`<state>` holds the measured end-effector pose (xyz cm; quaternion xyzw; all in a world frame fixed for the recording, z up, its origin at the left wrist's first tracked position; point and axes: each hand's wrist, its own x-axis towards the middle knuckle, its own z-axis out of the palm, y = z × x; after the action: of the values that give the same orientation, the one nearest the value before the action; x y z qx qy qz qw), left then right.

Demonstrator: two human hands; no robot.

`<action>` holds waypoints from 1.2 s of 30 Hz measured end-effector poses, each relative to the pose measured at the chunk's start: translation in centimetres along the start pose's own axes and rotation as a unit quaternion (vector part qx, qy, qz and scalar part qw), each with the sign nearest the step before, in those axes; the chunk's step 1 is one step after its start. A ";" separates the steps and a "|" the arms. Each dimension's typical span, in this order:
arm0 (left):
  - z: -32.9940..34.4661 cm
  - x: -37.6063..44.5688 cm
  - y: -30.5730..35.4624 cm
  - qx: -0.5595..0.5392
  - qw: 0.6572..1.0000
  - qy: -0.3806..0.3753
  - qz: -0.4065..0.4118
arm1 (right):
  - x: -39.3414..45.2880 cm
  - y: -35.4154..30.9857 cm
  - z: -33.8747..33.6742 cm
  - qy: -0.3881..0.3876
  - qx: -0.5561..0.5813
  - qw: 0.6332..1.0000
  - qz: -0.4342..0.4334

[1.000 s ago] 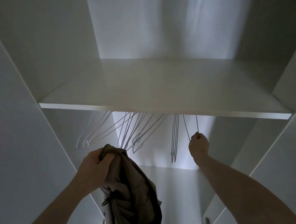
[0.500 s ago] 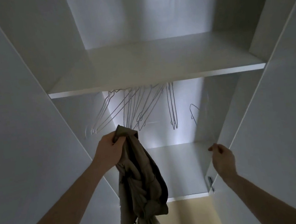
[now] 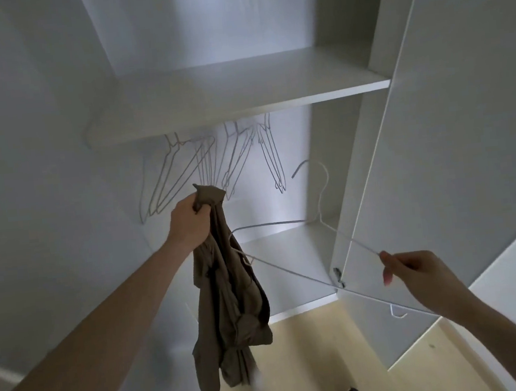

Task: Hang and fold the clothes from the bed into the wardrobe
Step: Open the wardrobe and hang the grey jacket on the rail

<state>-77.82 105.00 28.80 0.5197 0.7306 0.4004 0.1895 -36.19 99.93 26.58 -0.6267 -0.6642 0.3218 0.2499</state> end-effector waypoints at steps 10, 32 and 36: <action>-2.4 0.0 3.3 -0.032 0.997 -0.009 0.062 | -3.6 -3.9 -3.1 -0.005 -0.002 0.998 -0.060; -5.5 0.6 9.2 0.015 0.996 0.003 0.086 | -5.8 -7.8 -6.4 -0.022 -0.002 0.996 -0.088; -6.1 0.5 8.8 0.044 0.995 -0.010 0.085 | -6.3 -8.3 -6.8 -0.021 0.019 0.994 -0.108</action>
<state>-76.93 104.31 39.43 0.5917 0.6990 0.3767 0.1393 -36.14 94.41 37.72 -0.5395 -0.7270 0.3184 0.2812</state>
